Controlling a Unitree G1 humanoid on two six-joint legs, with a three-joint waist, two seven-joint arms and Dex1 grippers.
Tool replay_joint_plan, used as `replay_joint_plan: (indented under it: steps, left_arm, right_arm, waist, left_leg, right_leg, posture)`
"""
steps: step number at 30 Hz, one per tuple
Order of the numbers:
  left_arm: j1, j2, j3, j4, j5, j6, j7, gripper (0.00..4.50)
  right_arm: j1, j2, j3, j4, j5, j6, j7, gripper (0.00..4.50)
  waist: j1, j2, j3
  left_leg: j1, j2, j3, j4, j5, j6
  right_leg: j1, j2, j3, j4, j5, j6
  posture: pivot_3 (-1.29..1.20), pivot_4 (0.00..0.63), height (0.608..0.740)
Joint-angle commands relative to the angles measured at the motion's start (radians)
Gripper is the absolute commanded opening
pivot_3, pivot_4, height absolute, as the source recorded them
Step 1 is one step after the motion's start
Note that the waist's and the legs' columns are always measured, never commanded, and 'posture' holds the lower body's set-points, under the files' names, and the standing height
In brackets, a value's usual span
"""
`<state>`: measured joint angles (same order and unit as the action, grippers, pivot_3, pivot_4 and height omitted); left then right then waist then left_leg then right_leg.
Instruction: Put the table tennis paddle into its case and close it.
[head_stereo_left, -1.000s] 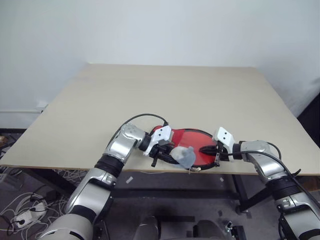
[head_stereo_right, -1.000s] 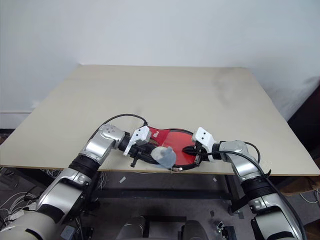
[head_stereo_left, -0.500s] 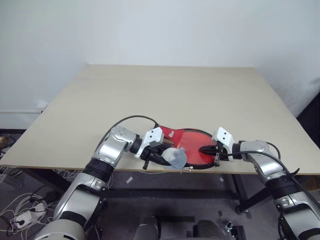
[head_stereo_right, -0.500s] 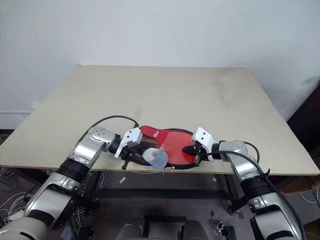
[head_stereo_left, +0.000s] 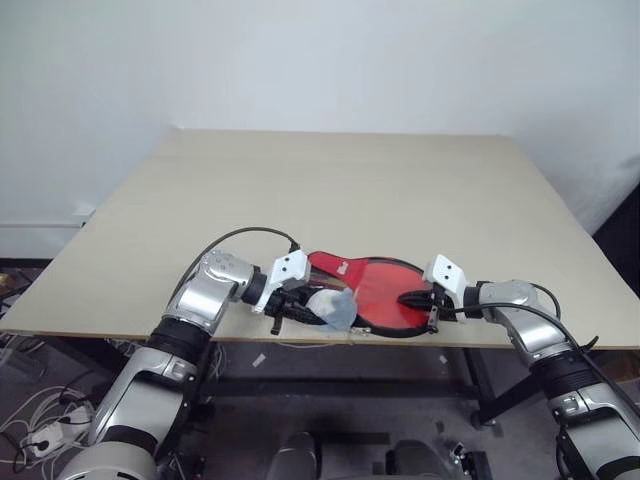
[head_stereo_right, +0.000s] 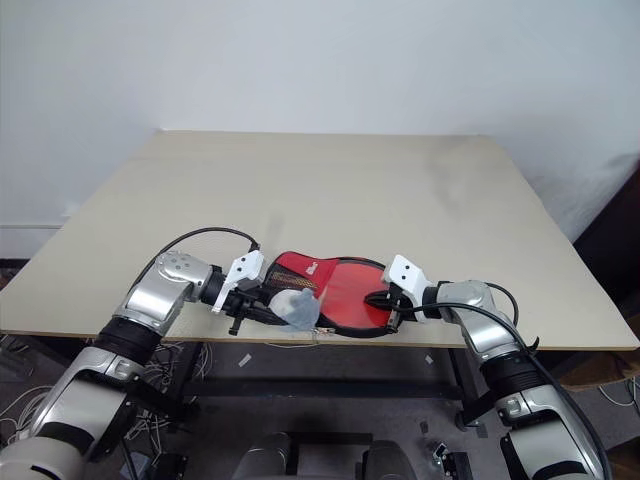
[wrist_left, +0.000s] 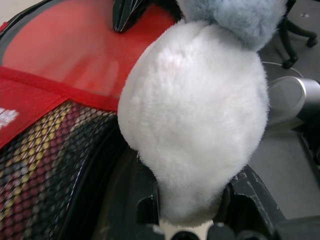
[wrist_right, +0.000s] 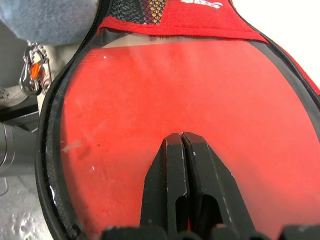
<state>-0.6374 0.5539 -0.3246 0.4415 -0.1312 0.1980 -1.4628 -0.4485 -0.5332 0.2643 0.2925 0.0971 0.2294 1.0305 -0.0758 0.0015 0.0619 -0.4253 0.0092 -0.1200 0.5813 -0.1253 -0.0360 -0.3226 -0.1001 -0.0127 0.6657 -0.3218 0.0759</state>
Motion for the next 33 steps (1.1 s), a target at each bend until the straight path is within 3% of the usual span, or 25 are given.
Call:
replay_joint_plan:
  steps: [1, 33]
  left_arm:
    - [-0.028, 0.028, 0.042, 0.008, -0.001, -0.024, 0.006, 1.09]
    - [-0.168, 0.112, 0.048, 0.354, 0.138, -0.276, 0.086, 1.09]
  right_arm:
    - [0.021, 0.001, 0.032, 0.030, -0.040, 0.015, 0.002, 0.03]
    - [0.031, 0.007, 0.045, 0.022, -0.049, 0.016, 0.013, 0.03]
  waist:
    - [0.000, 0.000, 0.000]
    - [0.000, 0.000, 0.000]
  left_leg:
    - [0.000, 0.000, 0.000, 0.000, 0.000, 0.000]
    - [0.000, 0.000, 0.000, 0.000, 0.000, 0.000]
  right_leg:
    - [0.000, 0.000, 0.000, 0.000, 0.000, 0.000]
    - [-0.004, 0.000, 0.000, 0.008, 0.000, 0.000]
  posture:
    - [0.00, 0.000, 0.740]
    - [0.00, 0.000, 0.740]
